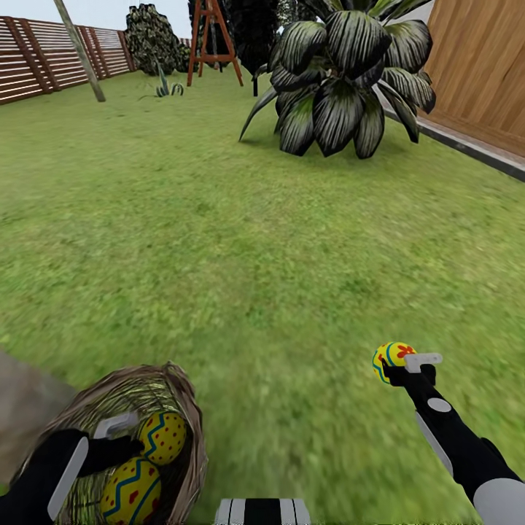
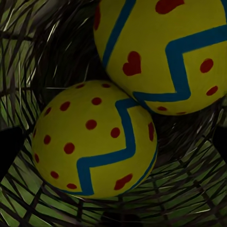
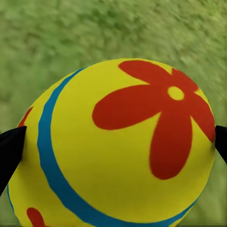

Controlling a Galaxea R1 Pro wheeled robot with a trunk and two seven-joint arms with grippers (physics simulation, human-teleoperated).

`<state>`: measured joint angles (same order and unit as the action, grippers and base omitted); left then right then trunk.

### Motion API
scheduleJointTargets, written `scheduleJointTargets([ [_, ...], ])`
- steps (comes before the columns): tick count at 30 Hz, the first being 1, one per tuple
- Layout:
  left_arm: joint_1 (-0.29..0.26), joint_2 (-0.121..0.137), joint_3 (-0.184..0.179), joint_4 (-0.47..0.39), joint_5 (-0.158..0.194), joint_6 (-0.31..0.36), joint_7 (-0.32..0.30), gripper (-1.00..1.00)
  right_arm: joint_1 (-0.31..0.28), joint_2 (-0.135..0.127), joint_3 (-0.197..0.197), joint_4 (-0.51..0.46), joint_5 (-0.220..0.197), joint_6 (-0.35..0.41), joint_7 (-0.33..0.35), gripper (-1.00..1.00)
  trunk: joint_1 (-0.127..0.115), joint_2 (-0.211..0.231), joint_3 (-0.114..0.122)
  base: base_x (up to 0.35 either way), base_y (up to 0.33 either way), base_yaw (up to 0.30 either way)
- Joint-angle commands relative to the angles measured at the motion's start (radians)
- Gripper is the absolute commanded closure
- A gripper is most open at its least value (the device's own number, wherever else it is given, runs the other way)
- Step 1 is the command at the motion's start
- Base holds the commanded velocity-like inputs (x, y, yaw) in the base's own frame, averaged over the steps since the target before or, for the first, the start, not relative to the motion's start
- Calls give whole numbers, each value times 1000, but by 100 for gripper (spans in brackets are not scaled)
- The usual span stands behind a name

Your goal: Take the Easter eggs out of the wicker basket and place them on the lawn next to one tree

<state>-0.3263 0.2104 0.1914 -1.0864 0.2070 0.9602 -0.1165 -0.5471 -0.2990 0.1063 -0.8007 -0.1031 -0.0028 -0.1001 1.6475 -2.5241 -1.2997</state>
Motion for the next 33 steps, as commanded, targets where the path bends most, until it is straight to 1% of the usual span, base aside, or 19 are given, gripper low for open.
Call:
scheduleJointTargets([
  [1,0,0,3,-1,-1,5,-5,-100,-1,-2,7,0,-10,0,-9,100,0,-1,-5,0,0,0],
  [2,0,1,3,-1,-1,4,-5,-100,-1,-2,7,1,-10,0,-9,100,1,-1,-9,0,0,0],
  [3,0,3,13,-2,-1,4,-5,-100,-1,-2,7,2,-10,0,-9,100,1,-1,-12,0,0,0],
  [5,0,5,55,-4,-1,8,-8,-100,-1,-2,7,4,-10,0,-9,100,2,-2,-20,0,0,0],
  [6,0,6,65,-4,-1,9,-9,-100,-1,-2,7,4,-10,0,-10,100,2,-2,-24,0,0,0],
  [8,0,5,74,-4,-1,9,-9,-100,-1,-2,7,5,-10,0,-9,100,3,-2,-32,0,0,0],
  [28,0,0,69,0,0,5,-8,-100,0,-2,7,6,-10,-1,-10,100,12,-7,-109,0,0,0],
  [33,0,-6,66,-1,0,5,-8,-100,1,-2,7,6,-10,-1,-10,100,15,-8,-128,0,0,0],
])
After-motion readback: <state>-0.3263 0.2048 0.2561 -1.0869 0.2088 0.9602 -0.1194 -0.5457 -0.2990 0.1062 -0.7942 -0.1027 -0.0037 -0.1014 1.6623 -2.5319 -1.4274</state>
